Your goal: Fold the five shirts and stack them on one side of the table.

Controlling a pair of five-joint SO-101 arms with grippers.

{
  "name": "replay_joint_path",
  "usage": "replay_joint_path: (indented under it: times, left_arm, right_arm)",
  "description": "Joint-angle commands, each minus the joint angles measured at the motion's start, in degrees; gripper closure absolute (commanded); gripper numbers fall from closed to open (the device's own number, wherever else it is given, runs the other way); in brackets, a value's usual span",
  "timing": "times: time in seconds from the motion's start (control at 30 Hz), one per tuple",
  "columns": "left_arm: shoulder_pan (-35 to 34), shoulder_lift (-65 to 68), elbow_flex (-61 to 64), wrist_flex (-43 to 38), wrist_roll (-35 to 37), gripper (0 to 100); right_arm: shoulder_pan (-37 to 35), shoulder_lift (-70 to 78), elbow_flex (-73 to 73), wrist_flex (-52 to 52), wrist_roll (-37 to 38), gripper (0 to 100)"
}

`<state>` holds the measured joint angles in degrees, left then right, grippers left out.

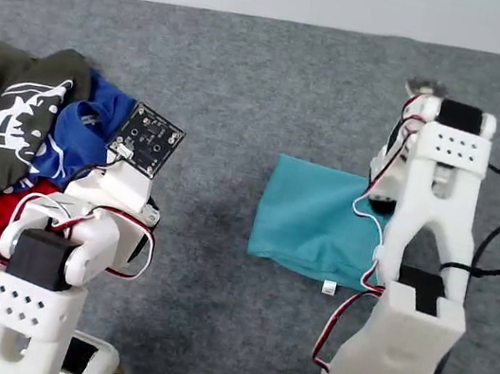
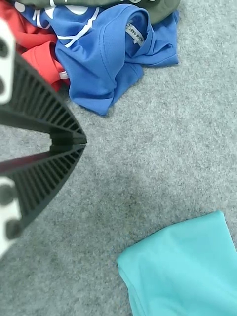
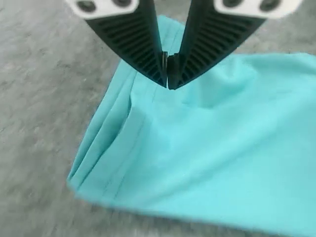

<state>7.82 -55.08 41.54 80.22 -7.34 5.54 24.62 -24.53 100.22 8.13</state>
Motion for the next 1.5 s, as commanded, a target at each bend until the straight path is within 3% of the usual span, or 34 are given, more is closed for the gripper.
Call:
replay_joint_path:
  times: [0.0, 0.27, 0.53, 0.83, 1.23, 1.47]
  left_arm:
    - [-0.26, -0.79, -0.48, -1.05, -0.44, 100]
    - [-0.26, -0.79, -0.40, -3.25, -0.35, 100]
    - [-0.26, -0.79, -0.40, -3.60, -0.35, 100]
    - [-0.26, -0.79, -0.40, -3.52, -0.35, 100]
    - [-0.09, -0.79, -0.40, -3.34, -0.35, 100]
    - [-0.26, -0.79, -0.40, -3.34, -0.35, 100]
  right_arm:
    - [-2.07, -7.08, 4.75, 2.42, -2.37, 98.9]
    - [-4.18, -10.42, 15.82, 1.01, -2.81, 98.9]
    - [4.70, -7.60, 23.21, -2.95, -2.37, 98.9]
    - [5.32, -4.44, 23.21, -3.03, -2.37, 98.9]
    - [-5.41, -15.43, 20.84, -3.12, -2.64, 98.9]
    - [-3.82, -6.37, 20.84, -6.02, -2.55, 98.9]
